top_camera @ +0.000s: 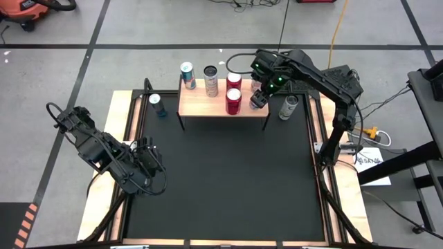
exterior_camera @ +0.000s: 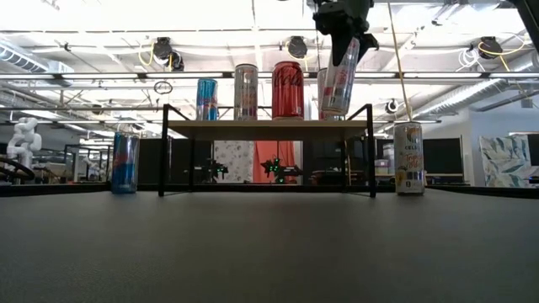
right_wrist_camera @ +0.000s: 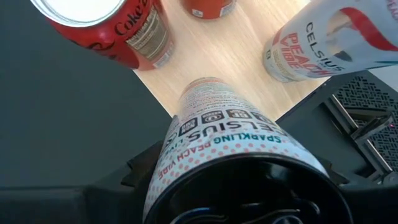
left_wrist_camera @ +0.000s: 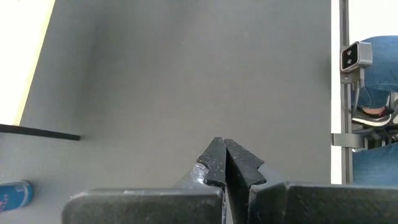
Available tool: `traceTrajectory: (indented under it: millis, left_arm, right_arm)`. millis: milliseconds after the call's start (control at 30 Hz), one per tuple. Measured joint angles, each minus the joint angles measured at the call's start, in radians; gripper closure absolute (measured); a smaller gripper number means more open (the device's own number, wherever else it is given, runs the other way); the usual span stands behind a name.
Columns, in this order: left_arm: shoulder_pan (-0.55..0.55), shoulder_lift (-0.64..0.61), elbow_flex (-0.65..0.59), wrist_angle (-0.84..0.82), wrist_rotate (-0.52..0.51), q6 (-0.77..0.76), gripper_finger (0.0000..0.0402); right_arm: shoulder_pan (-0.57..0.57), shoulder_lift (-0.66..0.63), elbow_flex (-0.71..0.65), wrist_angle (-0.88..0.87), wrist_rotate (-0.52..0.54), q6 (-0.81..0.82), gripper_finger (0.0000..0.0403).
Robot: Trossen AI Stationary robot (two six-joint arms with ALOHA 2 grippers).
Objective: Place canned beverage on shelf
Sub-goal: Put the white pink soda can on the shelf aligned with the other white pink soda can
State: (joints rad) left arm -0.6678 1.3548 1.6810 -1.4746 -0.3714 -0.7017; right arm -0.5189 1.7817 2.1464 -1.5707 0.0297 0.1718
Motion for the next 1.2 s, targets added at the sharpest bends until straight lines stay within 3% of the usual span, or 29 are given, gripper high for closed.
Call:
traceTrajectory:
  millis: [1200]
  left_arm:
    - [0.000,0.000,0.000,0.000,0.000,-0.001,0.0402]
  right_arm:
    - [0.021,-0.016,-0.001,0.000,-0.012,0.039,0.0169]
